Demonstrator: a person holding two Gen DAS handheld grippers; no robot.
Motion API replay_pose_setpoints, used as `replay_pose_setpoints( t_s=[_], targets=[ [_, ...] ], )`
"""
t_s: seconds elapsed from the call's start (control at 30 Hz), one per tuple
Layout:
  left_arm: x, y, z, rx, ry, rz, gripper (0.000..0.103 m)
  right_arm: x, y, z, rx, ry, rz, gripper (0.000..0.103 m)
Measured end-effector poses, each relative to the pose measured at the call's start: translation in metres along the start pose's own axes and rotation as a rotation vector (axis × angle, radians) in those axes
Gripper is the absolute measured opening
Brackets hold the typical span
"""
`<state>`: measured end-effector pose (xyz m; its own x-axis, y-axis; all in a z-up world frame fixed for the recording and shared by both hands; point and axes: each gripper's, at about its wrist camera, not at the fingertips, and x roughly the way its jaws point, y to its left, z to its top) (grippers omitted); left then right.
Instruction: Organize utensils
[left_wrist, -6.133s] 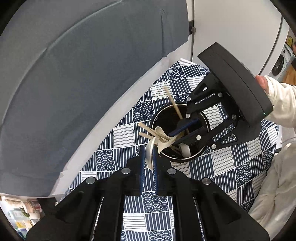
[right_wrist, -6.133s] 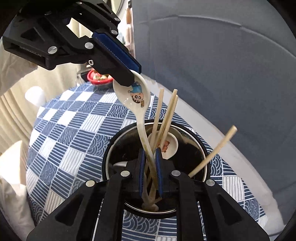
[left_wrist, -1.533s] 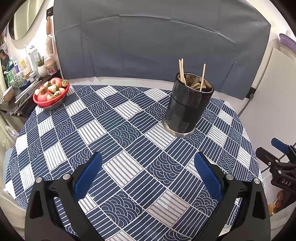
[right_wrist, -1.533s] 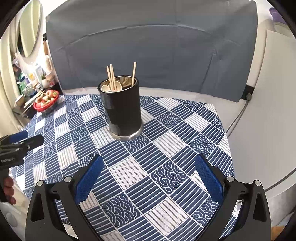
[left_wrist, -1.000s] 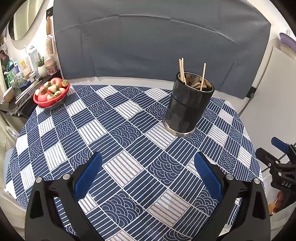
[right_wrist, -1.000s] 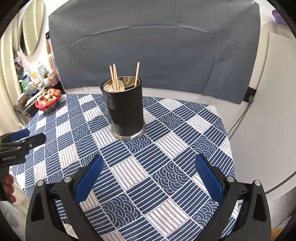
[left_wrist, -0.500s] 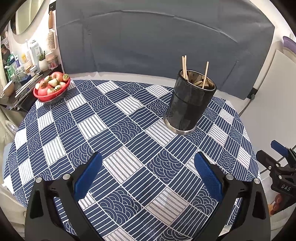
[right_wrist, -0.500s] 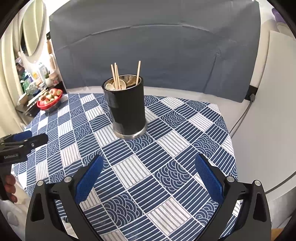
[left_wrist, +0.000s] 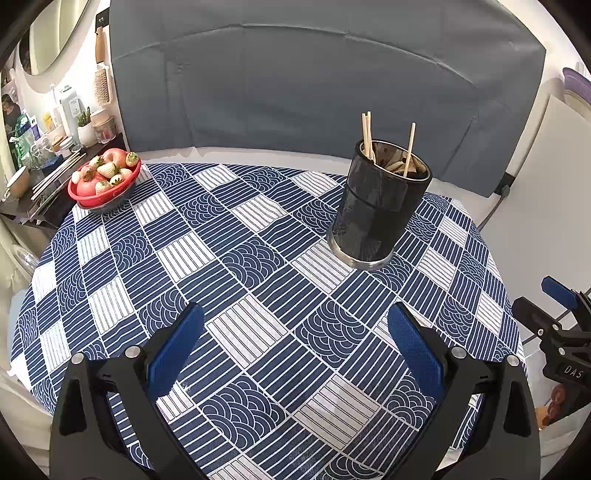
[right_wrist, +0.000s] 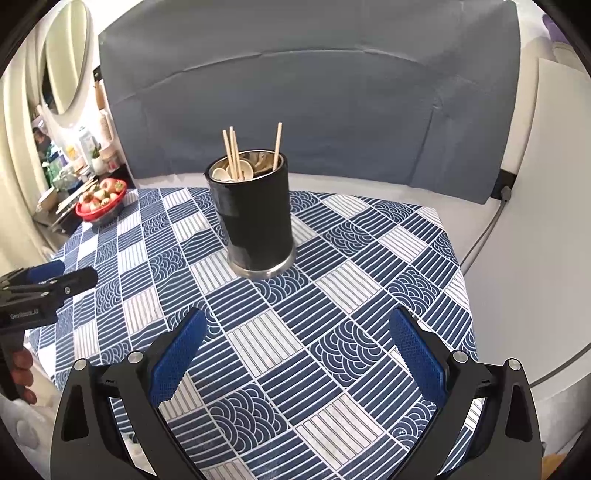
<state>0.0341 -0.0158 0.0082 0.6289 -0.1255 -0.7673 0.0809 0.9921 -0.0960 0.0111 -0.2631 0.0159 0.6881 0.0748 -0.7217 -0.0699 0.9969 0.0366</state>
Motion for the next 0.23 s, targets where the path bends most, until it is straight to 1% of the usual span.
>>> replay_pose_setpoints(
  t_s=[0.23],
  targets=[
    [0.0012, 0.0012, 0.0019, -0.005, 0.0, -0.012, 0.097, 0.0016, 0.0023, 0.0011, -0.016, 0.002, 0.006, 0.095]
  ],
)
